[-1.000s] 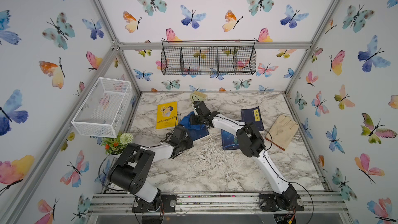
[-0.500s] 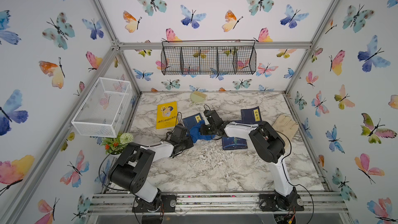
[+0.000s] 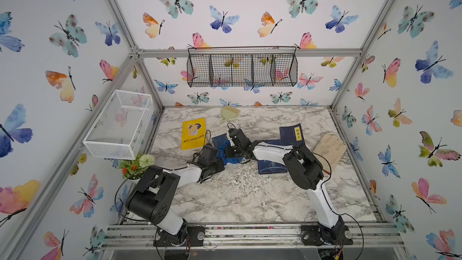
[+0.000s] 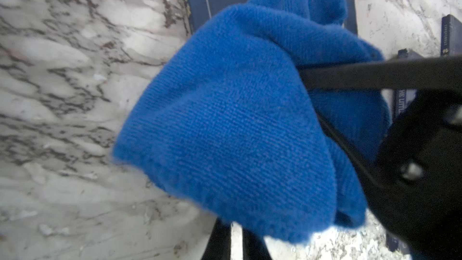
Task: Wipe the cover of the book
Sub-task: Wipe the dirt from the cover of the book.
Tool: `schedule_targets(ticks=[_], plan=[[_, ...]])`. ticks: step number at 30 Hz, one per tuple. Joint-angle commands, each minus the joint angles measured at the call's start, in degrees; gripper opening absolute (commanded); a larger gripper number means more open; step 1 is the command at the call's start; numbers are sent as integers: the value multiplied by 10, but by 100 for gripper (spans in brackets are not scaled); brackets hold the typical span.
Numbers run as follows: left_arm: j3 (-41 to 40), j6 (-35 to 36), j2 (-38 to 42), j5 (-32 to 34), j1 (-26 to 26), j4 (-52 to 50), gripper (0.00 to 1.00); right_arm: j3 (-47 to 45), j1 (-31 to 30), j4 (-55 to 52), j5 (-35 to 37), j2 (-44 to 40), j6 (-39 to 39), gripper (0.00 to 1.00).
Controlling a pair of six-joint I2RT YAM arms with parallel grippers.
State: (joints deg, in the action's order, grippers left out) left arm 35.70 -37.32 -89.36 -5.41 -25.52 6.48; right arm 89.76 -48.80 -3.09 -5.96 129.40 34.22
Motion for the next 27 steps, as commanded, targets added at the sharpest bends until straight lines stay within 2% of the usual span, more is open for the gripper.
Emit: schedule_targets(ticks=[1,6,13,16,20,27], plan=[[-5,1,-12,5,-2,-24,11,-63,16,-156,46,32,-11,2],[-5,2,0,7,-2,-31,11,-71,30,-161,38,37,-8,2],[-17,-4,11,12,-4,-29,11,-79,22,-111,-25,39,15,3],[-22,-4,9,13,-4,-27,11,-17,19,-145,-10,69,-4,3],[-26,-5,14,15,-5,-33,11,83,24,-193,50,116,-29,3],[-19,-2,29,21,-6,-49,14,192,46,-226,31,179,-24,3]])
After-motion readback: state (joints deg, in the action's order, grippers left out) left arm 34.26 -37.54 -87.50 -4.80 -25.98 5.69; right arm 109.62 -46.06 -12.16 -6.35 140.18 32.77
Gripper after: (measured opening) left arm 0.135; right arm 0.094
